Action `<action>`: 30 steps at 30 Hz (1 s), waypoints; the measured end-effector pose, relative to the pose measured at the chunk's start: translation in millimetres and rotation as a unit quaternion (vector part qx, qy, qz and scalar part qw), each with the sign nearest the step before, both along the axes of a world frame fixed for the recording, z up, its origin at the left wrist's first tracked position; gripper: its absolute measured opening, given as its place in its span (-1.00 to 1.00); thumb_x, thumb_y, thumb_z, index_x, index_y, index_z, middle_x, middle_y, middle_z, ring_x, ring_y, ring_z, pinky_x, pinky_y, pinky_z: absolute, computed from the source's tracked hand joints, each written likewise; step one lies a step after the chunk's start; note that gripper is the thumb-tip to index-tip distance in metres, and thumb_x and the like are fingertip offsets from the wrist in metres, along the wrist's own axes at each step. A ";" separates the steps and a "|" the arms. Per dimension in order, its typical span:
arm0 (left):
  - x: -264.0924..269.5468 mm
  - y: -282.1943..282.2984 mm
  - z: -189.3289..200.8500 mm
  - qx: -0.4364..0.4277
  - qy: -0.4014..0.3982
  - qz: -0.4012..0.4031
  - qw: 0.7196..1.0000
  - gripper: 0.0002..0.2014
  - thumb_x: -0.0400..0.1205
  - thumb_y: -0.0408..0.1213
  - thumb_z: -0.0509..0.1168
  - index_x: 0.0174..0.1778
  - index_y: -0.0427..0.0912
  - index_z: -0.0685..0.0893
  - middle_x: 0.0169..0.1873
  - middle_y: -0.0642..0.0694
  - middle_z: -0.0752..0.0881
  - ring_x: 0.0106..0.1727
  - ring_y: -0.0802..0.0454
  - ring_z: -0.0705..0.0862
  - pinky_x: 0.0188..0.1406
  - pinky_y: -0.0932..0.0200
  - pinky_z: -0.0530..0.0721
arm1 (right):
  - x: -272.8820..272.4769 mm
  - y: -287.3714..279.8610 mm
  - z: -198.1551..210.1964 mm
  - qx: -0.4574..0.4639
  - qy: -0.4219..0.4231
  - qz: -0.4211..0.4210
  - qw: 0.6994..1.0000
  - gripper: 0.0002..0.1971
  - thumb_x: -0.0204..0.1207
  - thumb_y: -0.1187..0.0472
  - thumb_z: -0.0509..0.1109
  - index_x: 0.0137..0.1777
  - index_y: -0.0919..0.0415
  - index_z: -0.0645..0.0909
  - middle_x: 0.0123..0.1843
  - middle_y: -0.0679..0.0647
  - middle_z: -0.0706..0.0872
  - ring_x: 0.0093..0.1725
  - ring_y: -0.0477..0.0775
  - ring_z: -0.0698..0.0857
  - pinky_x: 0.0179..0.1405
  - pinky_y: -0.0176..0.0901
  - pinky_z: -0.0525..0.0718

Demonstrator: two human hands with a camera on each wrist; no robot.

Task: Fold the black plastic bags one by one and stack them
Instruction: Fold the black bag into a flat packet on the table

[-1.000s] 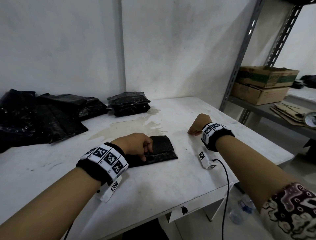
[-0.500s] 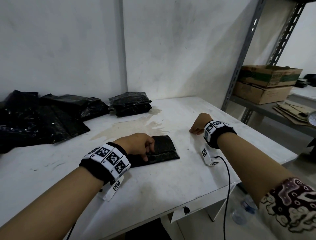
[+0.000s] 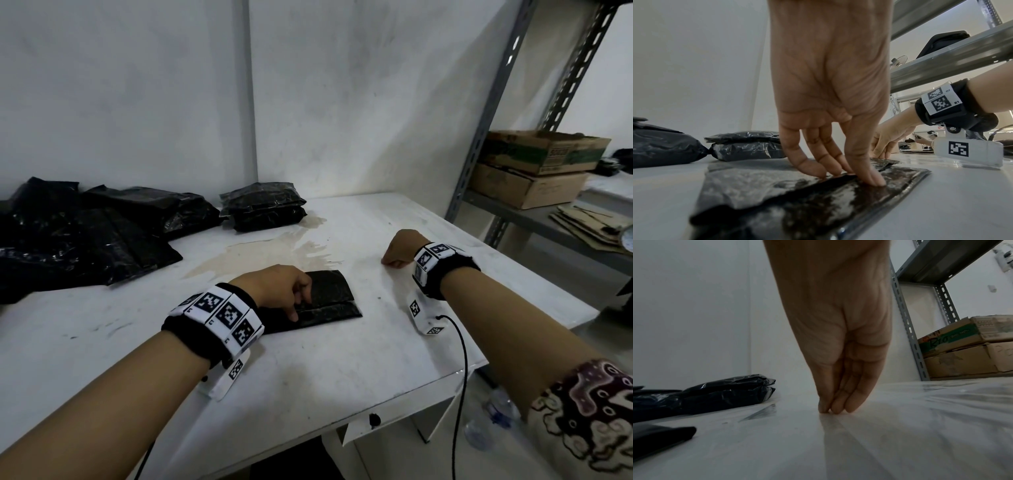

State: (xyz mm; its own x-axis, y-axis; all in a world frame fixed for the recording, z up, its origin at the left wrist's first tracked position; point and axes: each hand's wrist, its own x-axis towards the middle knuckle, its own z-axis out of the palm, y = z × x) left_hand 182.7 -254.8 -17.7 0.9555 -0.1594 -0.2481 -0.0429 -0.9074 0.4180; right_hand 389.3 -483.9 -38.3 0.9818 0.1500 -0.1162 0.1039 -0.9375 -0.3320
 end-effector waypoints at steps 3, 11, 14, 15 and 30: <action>-0.8 -0.5 0.7 -0.001 -0.001 0.000 1.000 -0.66 0.37 -0.46 0.55 0.02 -0.13 0.70 -0.11 0.00 0.65 -0.04 0.05 0.60 0.02 0.16 0.55 | -3.7 -2.2 4.6 0.003 -0.018 -0.006 1.000 -0.74 0.28 0.18 0.62 -0.08 0.32 0.78 -0.23 0.18 0.84 -0.27 0.01 0.82 -0.13 -0.14 0.79; -0.7 -0.5 0.5 -0.002 -0.001 0.004 1.000 -0.66 0.37 -0.48 0.54 0.00 -0.12 0.69 -0.10 -0.01 0.65 -0.03 0.04 0.60 -0.01 0.19 0.54 | -4.4 -3.4 7.2 0.054 0.001 -0.002 0.999 -0.72 0.32 0.31 0.60 0.00 0.40 0.71 -0.09 0.28 0.79 -0.08 0.20 0.81 -0.15 -0.04 0.77; -0.7 -0.6 0.1 -0.003 0.001 0.003 1.000 -0.66 0.37 -0.47 0.54 0.00 -0.11 0.69 -0.09 -0.01 0.65 -0.03 0.04 0.60 -0.04 0.21 0.54 | -7.5 3.2 5.4 -0.003 -0.013 0.011 1.000 -0.78 0.43 0.23 0.53 -0.13 0.42 0.67 -0.09 0.30 0.74 0.01 0.26 0.77 0.11 0.06 0.74; -0.7 -0.7 0.0 -0.003 0.001 0.003 1.000 -0.67 0.37 -0.48 0.54 0.00 -0.11 0.69 -0.09 -0.01 0.65 -0.03 0.04 0.60 -0.05 0.21 0.53 | -8.5 3.9 4.3 -0.014 -0.018 0.014 1.000 -0.76 0.45 0.18 0.51 -0.22 0.39 0.65 -0.17 0.26 0.71 -0.02 0.24 0.75 0.11 0.01 0.73; -1.8 -2.6 1.3 0.013 -0.001 0.002 1.000 -0.68 0.36 -0.47 0.53 -0.10 -0.05 0.64 -0.10 -0.01 0.64 0.00 -0.01 0.61 0.01 0.13 0.55 | -12.3 -17.3 11.9 0.088 0.010 0.061 0.994 -0.88 0.32 0.46 0.60 -0.14 0.45 0.80 -0.33 0.17 0.79 -0.51 -0.12 0.71 -0.20 -0.23 0.78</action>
